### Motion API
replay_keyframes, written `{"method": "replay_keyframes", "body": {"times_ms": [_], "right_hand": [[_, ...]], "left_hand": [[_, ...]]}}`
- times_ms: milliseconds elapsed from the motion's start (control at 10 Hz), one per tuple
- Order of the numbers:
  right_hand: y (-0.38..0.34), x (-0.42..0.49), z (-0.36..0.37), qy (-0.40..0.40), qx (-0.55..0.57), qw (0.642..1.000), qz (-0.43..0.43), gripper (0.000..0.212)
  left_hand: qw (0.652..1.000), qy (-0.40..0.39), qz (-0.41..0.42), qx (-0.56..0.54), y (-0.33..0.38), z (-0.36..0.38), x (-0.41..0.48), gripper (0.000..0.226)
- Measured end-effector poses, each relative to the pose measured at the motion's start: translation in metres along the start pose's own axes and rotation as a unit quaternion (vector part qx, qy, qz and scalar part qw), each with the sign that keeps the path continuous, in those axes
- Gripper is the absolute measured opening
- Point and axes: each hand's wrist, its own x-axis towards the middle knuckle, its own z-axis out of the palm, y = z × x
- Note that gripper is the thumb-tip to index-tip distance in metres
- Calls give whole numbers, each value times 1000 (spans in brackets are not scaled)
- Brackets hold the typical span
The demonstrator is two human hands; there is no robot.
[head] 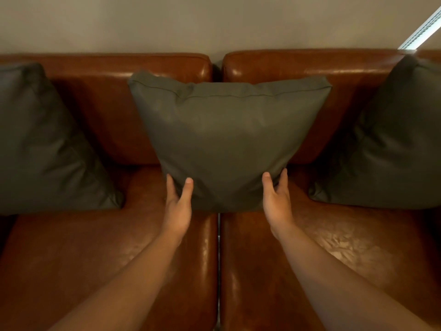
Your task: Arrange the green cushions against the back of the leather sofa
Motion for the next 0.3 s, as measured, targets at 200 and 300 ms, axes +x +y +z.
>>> {"method": "replay_keyframes", "body": {"times_ms": [200, 300], "right_hand": [[-9, -37, 11, -29, -64, 998, 2, 81], [-25, -61, 15, -58, -87, 994, -10, 76]], "left_hand": [[991, -89, -63, 77, 12, -8, -31, 86], [965, -200, -94, 140, 27, -14, -50, 63]]}}
